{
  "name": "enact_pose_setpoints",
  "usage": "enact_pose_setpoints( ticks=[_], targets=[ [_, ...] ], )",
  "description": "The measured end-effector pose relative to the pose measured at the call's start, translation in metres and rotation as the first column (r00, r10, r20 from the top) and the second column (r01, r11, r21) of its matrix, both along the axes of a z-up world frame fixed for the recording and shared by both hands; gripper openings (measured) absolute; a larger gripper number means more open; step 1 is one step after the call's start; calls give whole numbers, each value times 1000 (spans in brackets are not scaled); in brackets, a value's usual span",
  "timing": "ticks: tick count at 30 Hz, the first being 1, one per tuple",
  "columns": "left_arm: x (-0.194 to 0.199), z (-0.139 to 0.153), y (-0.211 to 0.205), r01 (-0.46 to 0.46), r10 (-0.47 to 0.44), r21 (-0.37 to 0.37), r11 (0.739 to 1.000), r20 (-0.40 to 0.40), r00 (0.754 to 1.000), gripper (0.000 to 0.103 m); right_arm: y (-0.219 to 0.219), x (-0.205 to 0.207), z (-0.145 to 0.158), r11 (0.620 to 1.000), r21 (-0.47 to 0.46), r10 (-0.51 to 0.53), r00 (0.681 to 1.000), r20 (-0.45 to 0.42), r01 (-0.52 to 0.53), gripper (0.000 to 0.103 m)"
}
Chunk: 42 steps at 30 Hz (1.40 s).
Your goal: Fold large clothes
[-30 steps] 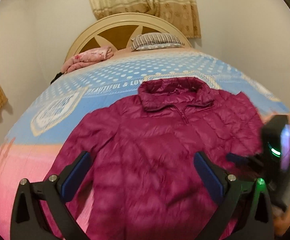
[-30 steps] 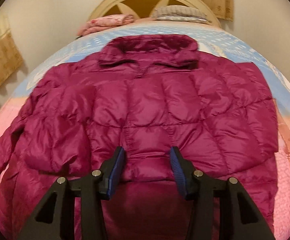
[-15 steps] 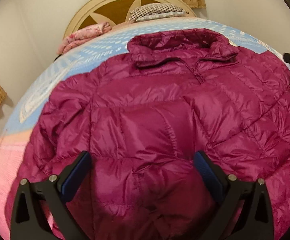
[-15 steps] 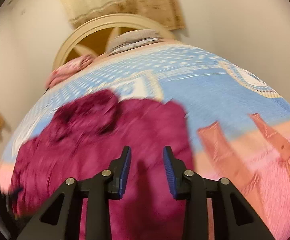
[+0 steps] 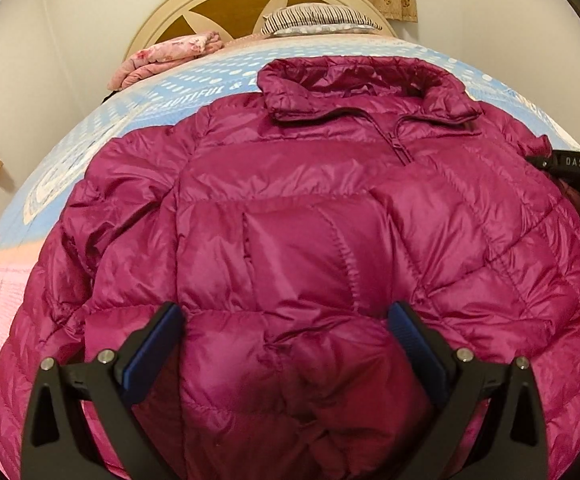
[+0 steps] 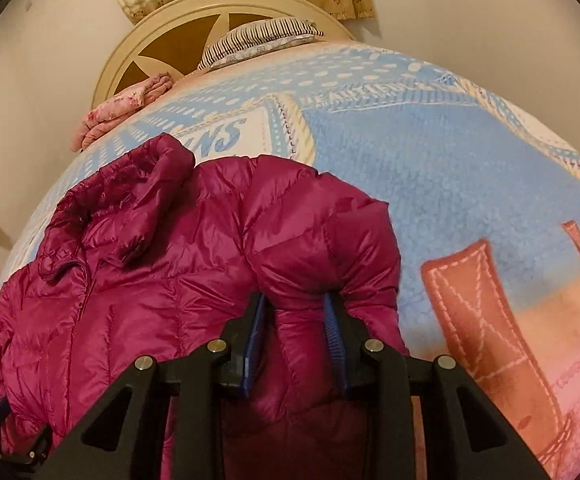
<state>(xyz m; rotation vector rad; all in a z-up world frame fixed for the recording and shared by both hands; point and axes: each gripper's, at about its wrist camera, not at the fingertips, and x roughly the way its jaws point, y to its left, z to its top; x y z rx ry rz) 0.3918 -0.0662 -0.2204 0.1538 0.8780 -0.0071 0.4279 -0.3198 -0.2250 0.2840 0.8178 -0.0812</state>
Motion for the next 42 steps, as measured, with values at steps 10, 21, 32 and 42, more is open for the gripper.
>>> enact_pose_setpoints(
  ticks=[10,21,32,42],
  targets=[
    [2,-1,4,0,0,-27,1000,-9,1000,103,15,7,0,994,-108,21,998,-52,-27,31],
    [1,-1,5,0,0,-47,999,-14,1000,103,60,-48,58,996,-53,70,998,8,-69,53],
    [2,-1,6,0,-1,-48,999,-14,1000,103,93,-57,3,985,-107,130,991,-37,-134,54],
    [2,-1,5,0,-1,-51,999,-15,1000,103,109,-57,3,969,-200,132,988,-80,-146,57]
  ],
)
